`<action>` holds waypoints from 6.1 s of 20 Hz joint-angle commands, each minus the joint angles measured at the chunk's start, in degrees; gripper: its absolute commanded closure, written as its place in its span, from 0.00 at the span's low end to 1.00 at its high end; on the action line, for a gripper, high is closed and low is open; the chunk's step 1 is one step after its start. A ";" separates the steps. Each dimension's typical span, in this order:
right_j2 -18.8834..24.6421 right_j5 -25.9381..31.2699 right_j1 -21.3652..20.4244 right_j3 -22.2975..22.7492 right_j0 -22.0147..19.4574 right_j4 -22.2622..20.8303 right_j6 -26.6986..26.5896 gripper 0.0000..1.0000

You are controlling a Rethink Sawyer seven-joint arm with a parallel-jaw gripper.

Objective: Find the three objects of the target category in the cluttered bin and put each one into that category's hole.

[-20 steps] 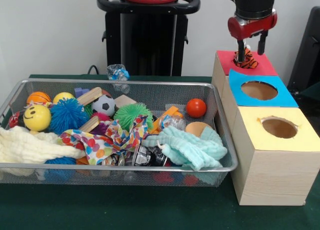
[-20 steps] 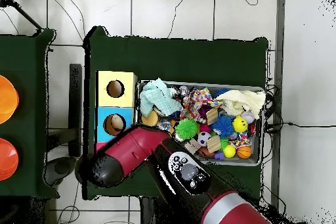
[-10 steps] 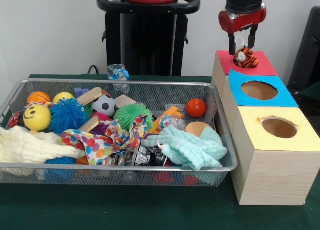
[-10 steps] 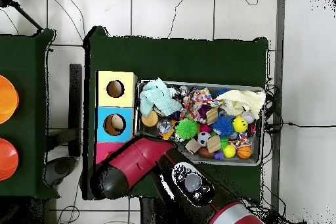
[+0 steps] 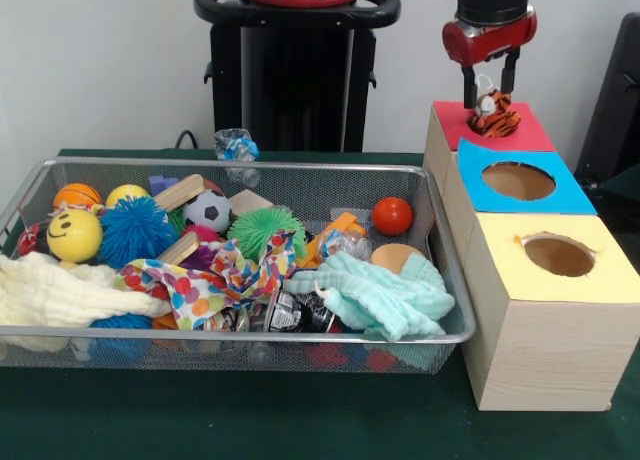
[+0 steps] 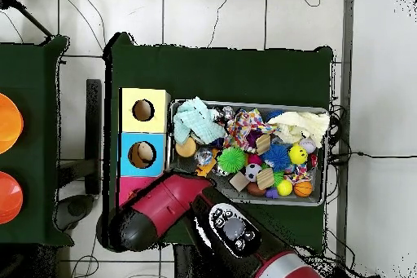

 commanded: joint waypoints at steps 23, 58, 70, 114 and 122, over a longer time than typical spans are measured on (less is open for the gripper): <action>-0.20 -2.35 -2.27 0.04 1.73 -1.00 -0.45 0.00; -0.53 -2.37 -1.18 -1.69 1.25 -2.72 -2.07 1.00; -0.76 -3.83 -1.24 -1.79 1.17 -2.59 -0.96 1.00; 6.56 9.12 -15.84 0.33 -3.29 14.41 -6.86 1.00; 4.11 5.42 -10.70 -0.68 -1.89 10.26 -5.24 1.00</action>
